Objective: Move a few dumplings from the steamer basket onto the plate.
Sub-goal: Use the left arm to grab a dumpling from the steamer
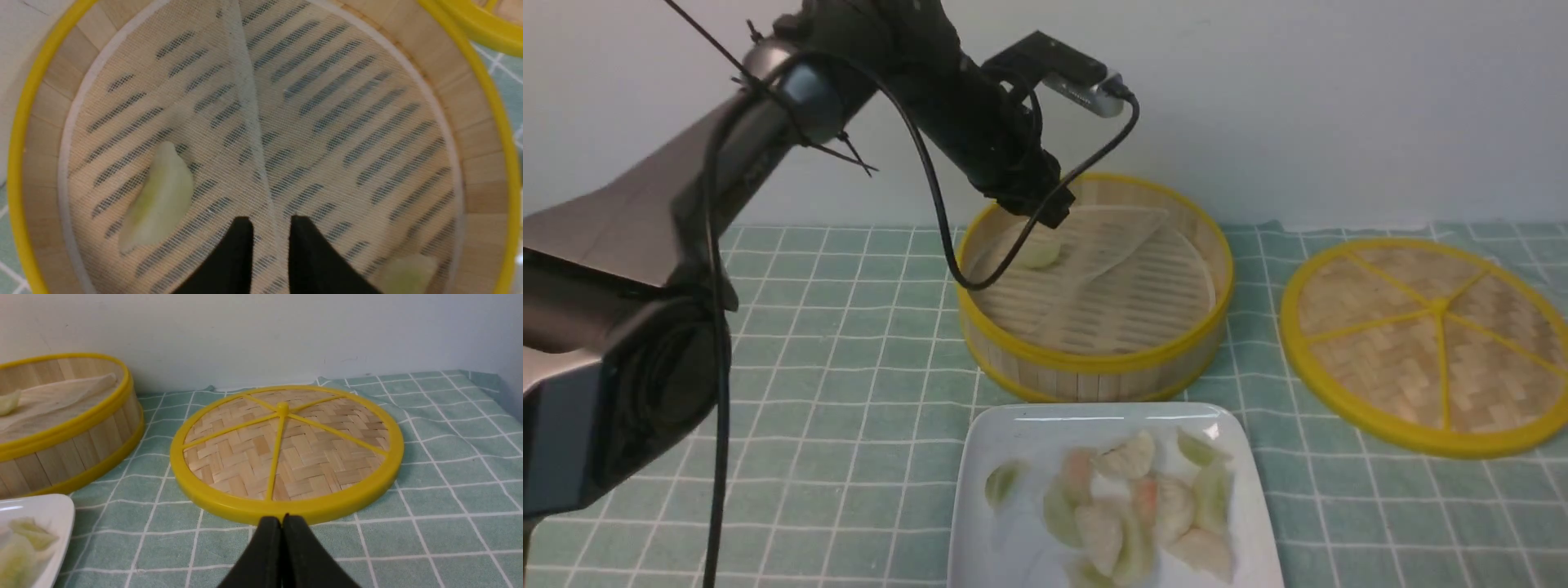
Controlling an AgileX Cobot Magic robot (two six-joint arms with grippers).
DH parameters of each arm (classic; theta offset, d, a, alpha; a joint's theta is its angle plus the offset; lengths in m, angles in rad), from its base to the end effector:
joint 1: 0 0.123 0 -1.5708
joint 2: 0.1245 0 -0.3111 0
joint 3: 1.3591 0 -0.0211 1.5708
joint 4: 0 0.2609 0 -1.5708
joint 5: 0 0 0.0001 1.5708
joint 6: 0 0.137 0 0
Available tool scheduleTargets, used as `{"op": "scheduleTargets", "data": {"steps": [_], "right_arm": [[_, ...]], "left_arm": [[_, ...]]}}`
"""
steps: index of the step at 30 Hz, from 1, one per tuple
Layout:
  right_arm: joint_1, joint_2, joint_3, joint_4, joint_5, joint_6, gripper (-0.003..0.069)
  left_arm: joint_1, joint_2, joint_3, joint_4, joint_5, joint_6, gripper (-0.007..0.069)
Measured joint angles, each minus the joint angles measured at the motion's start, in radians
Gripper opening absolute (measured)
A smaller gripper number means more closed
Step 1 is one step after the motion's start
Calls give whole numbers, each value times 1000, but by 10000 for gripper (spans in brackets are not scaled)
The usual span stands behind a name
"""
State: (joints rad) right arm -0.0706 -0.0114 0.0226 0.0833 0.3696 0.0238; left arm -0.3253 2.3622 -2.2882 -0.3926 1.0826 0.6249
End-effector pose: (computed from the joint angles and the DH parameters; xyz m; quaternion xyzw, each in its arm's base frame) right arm 0.0806 -0.0016 0.1594 0.0600 0.8003 0.0213 0.5962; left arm 0.5281 -0.2270 0.2260 0.3938 0.8659 -0.1511 0.2689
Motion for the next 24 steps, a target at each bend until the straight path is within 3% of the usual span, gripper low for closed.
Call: {"op": "scheduleTargets", "data": {"steps": [1, 3, 7, 10, 17, 18, 19, 20, 24], "right_arm": [[0, 0, 0, 0, 0, 0, -15], [0, 0, 0, 0, 0, 0, -15], [0, 0, 0, 0, 0, 0, -15], [0, 0, 0, 0, 0, 0, -15], [0, 0, 0, 0, 0, 0, -15], [0, 0, 0, 0, 0, 0, -15], [0, 0, 0, 0, 0, 0, -15], [0, 0, 0, 0, 0, 0, -15], [0, 0, 0, 0, 0, 0, -15]], "left_arm": [[0, 2, 0, 1, 0, 0, 201], [0, 30, -1, 22, -59, -1, 323], [0, 86, -2, 46, -149, 2, 487], [0, 128, -3, 49, -185, 9, 541], [0, 176, -5, 73, -208, 3, 493], [0, 176, -6, 76, -203, -8, 424], [0, 176, -6, 77, -201, -10, 414], [0, 176, -12, 82, -188, -16, 310], [-3, 176, -46, 114, -101, -25, 287]]}}
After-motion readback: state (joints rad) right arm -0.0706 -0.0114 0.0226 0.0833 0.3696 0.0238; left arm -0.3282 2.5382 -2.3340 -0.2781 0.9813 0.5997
